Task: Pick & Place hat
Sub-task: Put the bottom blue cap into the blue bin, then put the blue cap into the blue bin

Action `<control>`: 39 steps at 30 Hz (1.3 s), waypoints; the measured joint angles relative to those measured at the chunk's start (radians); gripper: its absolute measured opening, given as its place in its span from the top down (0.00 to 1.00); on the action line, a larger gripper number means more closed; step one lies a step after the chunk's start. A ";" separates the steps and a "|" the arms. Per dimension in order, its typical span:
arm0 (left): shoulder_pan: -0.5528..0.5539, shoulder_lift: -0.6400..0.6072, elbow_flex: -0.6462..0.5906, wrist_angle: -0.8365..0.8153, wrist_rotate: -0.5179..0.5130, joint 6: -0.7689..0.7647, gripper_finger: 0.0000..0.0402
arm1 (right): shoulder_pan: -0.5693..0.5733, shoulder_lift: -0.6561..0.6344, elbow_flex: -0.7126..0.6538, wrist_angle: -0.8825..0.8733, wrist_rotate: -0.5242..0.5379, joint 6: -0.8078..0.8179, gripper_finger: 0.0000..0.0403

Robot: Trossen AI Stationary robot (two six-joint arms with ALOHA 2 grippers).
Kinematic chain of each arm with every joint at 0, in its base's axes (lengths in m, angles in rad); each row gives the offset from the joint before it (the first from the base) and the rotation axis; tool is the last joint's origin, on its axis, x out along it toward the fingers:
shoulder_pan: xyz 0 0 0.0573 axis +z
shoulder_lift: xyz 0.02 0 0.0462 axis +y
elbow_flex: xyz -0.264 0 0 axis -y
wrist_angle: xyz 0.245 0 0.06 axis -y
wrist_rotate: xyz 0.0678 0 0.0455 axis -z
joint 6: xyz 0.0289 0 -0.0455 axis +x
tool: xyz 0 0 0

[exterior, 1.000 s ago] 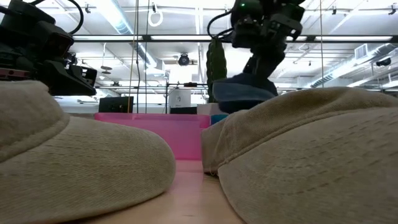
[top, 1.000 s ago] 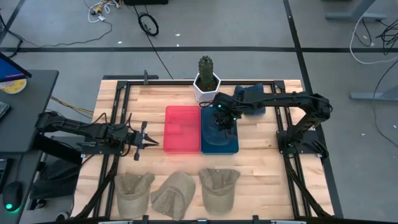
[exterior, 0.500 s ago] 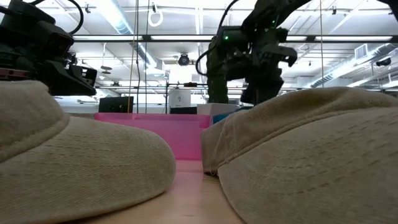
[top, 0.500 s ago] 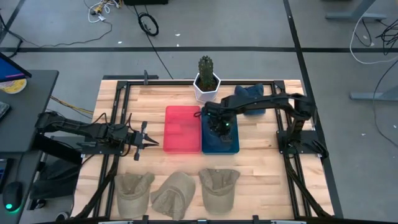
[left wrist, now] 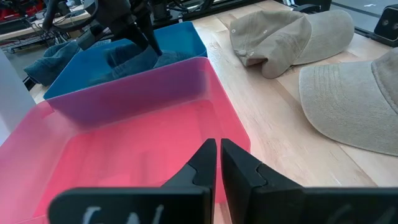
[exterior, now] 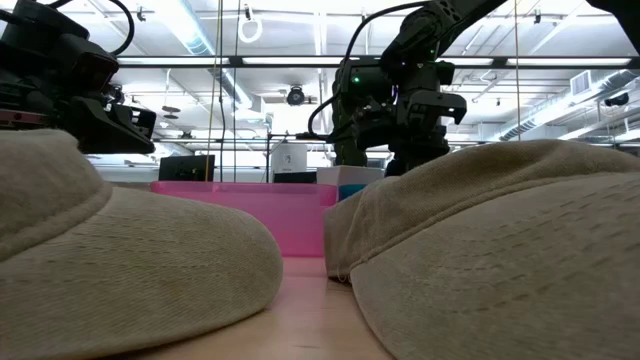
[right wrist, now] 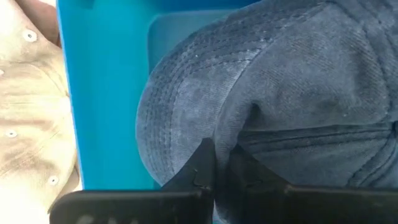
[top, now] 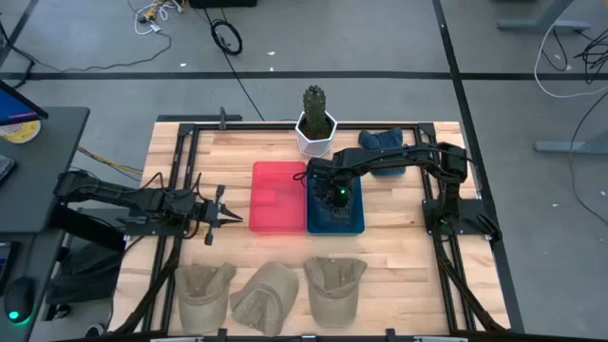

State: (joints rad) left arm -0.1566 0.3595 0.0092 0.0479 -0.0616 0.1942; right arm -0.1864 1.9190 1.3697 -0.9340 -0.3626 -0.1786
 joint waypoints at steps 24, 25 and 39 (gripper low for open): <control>0.000 0.000 0.000 0.000 0.000 0.000 0.93 | 0.000 -0.023 0.161 -0.289 0.007 0.065 0.50; 0.000 0.000 0.000 0.000 0.000 0.000 0.93 | 0.000 -0.023 0.177 -0.310 0.011 0.060 0.50; 0.000 0.000 0.000 0.000 0.000 0.000 0.93 | -0.112 -0.153 0.238 -0.439 0.139 -0.069 0.56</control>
State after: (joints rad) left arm -0.1566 0.3595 0.0090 0.0479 -0.0616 0.1944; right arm -0.2985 1.7659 1.6073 -1.3731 -0.2236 -0.2471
